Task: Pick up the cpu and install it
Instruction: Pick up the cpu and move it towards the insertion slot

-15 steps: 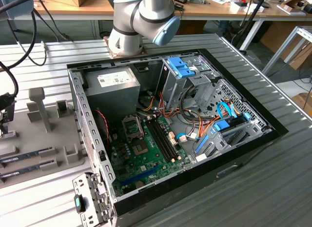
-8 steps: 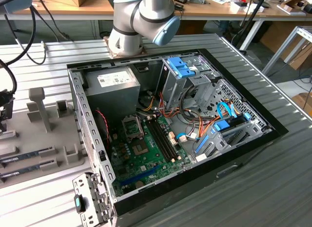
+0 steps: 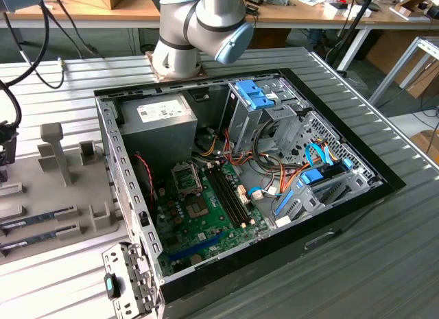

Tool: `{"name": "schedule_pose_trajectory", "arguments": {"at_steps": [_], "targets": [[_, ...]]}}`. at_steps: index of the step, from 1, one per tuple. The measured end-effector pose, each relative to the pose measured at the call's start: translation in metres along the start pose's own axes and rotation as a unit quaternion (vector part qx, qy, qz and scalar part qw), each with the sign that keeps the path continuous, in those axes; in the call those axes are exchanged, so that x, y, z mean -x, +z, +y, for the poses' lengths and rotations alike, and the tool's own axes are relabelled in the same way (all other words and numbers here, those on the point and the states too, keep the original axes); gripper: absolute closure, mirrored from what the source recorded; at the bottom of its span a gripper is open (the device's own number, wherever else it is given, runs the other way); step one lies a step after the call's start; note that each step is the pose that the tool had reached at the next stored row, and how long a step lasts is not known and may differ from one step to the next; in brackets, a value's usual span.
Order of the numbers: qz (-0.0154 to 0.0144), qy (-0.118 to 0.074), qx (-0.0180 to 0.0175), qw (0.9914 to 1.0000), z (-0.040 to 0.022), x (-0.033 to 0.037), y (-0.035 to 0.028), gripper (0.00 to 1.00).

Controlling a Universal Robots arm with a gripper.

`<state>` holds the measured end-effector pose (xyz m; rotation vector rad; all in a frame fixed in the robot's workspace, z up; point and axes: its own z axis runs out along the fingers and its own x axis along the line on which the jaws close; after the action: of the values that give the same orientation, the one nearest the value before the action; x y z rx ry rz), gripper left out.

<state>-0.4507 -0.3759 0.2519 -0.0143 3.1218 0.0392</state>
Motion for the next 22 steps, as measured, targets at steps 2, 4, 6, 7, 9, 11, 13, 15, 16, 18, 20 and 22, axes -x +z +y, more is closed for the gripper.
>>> {"name": "schedule_pose_trajectory", "arguments": {"at_steps": [2, 4, 6, 7, 9, 11, 13, 15, 16, 18, 20, 22], "targets": [[0.0001, 0.000, 0.0008, 1.00000, 0.0001, 0.0000, -0.0027, 0.53], [0.0000, 0.000, 0.0020, 1.00000, 0.0001, 0.0001, -0.0060, 0.53], [0.0000, 0.000, 0.0026, 1.00000, 0.0002, 0.0002, -0.0080, 0.53], [0.0000, 0.000, 0.0030, 1.00000, 0.0002, 0.0002, -0.0094, 0.53], [0.0000, 0.000, 0.0039, 0.99999, 0.0003, 0.0002, -0.0123, 0.53], [-0.0001, 0.000, 0.0047, 0.99999, 0.0004, 0.0003, -0.0151, 0.53], [0.0000, 0.000, 0.0054, 0.99999, 0.0004, 0.0003, -0.0174, 0.53], [0.0000, 0.000, 0.0064, 0.99998, 0.0005, 0.0004, -0.0196, 0.53], [0.0000, 0.000, 0.0069, 0.99998, 0.0005, 0.0004, -0.0204, 0.53], [0.0000, 0.000, 0.0085, 0.99996, 0.0006, 0.0005, -0.0236, 0.53], [-0.0001, 0.000, 0.0099, 0.99995, 0.0007, 0.0005, -0.0265, 0.53], [-0.0001, 0.000, 0.0114, 0.99993, 0.0008, 0.0006, -0.0300, 0.53]]}}
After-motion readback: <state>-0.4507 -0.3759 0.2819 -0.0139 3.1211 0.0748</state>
